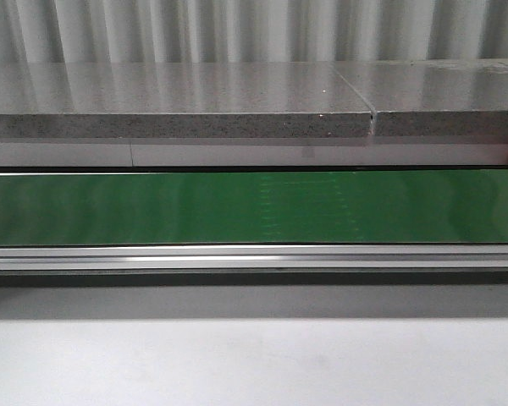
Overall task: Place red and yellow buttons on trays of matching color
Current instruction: 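Carry the red button onto the start of the belt, release, then grasp a yellow button from the cluster with the left gripper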
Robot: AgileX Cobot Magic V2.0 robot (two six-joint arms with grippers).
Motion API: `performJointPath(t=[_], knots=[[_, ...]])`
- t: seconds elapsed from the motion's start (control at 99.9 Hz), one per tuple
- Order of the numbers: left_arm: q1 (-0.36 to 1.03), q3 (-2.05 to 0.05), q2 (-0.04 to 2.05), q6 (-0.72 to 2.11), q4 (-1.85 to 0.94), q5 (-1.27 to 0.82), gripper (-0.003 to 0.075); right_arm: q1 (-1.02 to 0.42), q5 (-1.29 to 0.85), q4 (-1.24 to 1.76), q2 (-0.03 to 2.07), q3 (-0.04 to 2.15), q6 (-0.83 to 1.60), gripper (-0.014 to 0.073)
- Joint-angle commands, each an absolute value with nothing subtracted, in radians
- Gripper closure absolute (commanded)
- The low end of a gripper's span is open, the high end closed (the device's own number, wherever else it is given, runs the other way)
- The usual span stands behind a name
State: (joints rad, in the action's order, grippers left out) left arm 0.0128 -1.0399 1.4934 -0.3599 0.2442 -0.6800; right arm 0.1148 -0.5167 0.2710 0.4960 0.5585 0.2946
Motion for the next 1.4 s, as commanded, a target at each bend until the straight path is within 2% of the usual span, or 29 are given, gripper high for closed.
performJointPath(t=[0.0,0.4,0.671,0.971,1.391], knots=[[0.02,-1.063,1.459,-0.341,0.24,-0.655,0.0167,0.114,-0.449,0.274,0.496,0.583,0.299,0.0662],[0.019,-1.153,1.366,-0.289,0.194,-0.675,0.0155,0.114,-0.45,0.274,0.496,0.583,0.299,0.0662],[-0.1,-1.172,1.378,-0.289,0.196,-0.684,0.0155,0.114,-0.45,0.274,0.496,0.583,0.299,0.0662],[-0.263,-1.172,1.501,-0.289,0.181,-0.684,0.0155,0.114,-0.45,0.274,0.496,0.583,0.299,0.0662],[-0.34,-1.192,1.72,-0.289,0.154,-0.616,0.0155,0.114,-0.45,0.274,0.496,0.583,0.299,0.0662]])
